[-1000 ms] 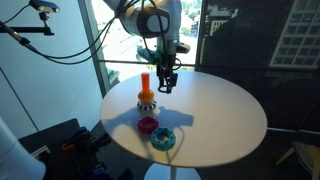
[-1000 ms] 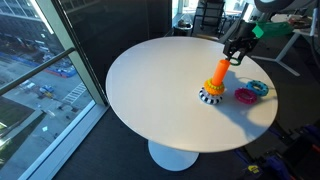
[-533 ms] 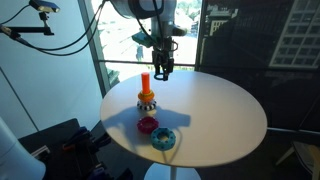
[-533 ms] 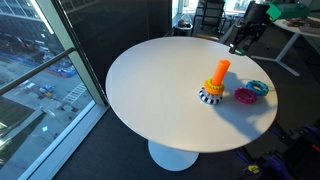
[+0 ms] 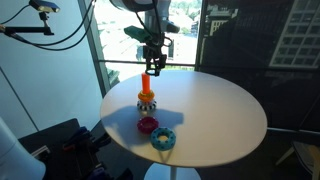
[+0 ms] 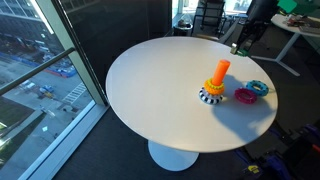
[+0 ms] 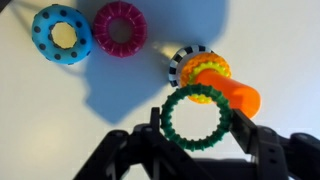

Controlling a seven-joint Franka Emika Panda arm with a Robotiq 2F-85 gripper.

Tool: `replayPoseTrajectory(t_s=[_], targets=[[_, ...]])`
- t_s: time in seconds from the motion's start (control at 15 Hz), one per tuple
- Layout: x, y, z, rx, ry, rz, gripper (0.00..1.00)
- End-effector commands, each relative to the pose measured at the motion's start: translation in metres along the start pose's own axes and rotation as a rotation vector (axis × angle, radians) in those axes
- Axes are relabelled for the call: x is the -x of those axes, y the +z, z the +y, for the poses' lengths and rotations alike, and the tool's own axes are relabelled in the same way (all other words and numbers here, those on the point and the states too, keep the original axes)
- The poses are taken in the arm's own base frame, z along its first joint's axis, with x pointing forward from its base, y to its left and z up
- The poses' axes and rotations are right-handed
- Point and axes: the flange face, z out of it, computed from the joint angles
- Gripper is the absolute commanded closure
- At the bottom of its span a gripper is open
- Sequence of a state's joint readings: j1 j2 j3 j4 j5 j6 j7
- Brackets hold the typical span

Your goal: Pick up the green ring from the table and put it on the ring holder

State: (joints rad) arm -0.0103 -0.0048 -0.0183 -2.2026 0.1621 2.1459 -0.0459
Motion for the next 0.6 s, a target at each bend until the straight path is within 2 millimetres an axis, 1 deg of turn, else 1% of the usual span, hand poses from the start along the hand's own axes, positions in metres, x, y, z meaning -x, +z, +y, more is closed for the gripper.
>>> replayPoseTrajectory(t_s=[0.0,0.53], targets=[[0.009,-0.003,-0.012,-0.021,-0.044,-0.014,0.55],[0.011,0.01,-0.043,-0.01,-0.105,-0.038,0.55]])
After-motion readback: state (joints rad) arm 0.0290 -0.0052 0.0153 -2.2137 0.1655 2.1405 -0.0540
